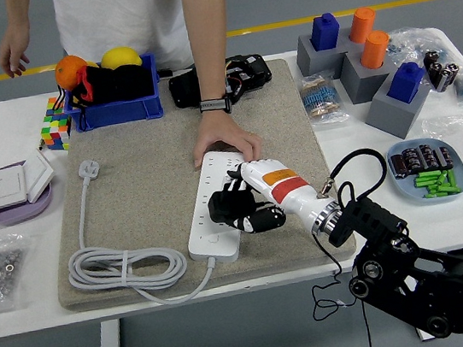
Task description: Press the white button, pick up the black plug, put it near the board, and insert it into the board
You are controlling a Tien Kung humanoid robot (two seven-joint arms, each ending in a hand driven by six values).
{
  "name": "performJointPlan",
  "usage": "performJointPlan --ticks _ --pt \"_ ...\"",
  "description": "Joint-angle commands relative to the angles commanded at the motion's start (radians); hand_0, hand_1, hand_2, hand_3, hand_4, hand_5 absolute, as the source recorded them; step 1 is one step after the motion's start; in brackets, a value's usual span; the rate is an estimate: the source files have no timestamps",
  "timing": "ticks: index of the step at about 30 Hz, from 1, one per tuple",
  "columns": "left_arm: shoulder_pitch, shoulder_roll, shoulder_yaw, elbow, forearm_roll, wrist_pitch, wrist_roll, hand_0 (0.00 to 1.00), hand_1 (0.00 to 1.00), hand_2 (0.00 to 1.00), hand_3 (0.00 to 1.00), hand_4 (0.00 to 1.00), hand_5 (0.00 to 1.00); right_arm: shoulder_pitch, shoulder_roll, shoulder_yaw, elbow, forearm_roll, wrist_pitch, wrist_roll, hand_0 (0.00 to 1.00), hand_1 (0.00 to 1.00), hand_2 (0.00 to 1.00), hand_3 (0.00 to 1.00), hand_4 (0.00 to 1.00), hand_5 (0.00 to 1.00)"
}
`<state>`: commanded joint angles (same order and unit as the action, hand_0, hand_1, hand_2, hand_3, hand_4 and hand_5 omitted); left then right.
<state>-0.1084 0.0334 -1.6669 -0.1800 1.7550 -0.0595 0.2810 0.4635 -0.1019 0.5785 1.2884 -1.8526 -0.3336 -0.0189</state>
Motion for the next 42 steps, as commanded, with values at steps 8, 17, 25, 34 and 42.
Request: performJointPlan --ticks 8,17,25,34,42 --pt "-0.002 0.002 0.002 0.000 0.000 0.000 0.000 0.625 0.631 0.638 0.693 0.578 0.381 0.020 0.009 -0.018 -0.026 -0.033 0.011 -0.027 0.449 0.484 0.507 0.482 0.830 0.002" --pt "-0.001 0.002 0.001 0.000 -0.004 0.001 0.000 0.625 0.630 0.639 0.693 0.578 0.382 0.025 0.012 -0.025 -0.038 -0.055 0.022 -0.049 0.447 0.483 0.507 0.484 0.831 0.002" --pt "0.000 0.002 0.001 0.000 -0.001 0.000 -0.001 0.625 0.631 0.638 0.693 0.578 0.381 0.021 0.008 -0.025 -0.023 -0.058 0.027 -0.057 0.446 0.482 0.506 0.485 0.830 0.002" --pt "-0.001 0.002 0.001 0.000 -0.001 0.001 -0.001 0.625 0.630 0.639 0.692 0.577 0.382 0.023 0.008 -0.021 -0.018 -0.067 0.030 -0.065 0.445 0.482 0.506 0.484 0.830 0.002" --pt "0.000 0.002 0.003 0.000 -0.006 0.001 -0.001 0.625 0.631 0.639 0.692 0.577 0.383 0.025 0.008 -0.020 -0.009 -0.081 0.036 -0.086 0.444 0.481 0.505 0.486 0.829 0.002"
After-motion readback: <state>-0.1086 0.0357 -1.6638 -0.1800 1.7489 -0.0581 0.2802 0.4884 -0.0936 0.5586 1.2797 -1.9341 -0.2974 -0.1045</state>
